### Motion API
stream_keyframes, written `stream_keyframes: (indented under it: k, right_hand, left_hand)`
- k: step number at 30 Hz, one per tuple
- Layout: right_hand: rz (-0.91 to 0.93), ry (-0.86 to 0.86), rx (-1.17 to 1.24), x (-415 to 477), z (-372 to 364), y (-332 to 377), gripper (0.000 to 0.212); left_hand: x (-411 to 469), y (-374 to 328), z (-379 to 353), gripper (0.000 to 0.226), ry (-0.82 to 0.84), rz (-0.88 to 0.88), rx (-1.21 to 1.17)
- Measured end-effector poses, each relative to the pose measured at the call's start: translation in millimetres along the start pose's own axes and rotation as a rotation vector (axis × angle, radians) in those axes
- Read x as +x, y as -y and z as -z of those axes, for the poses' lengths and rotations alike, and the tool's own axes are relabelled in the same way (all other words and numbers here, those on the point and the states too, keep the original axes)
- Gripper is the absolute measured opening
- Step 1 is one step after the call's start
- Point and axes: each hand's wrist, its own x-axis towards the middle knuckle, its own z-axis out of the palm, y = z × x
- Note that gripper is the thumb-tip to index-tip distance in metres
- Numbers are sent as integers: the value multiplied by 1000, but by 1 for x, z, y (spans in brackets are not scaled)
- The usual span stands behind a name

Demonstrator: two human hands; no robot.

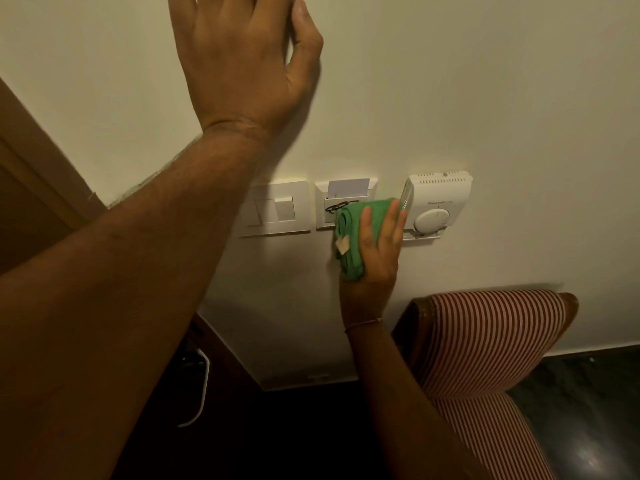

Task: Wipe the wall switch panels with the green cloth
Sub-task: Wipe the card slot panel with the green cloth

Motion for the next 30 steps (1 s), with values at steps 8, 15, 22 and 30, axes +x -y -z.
stream_keyframes:
  k: [8,15,22,30]
  right_hand:
    - [255,115,31,-16,-23,37,53]
    - [86,13,-37,-3,-2,5,68]
    - [143,53,8,-12,-18,26,51]
    - [315,87,-68,3,-5,4,75]
  left_hand:
    - [0,0,-1,26,-2,-3,12]
    - [7,-5,5,49,88,-21,143]
    - [18,-4,10,59,199,-58,206]
    - [17,-3,10,62,205,-49,209]
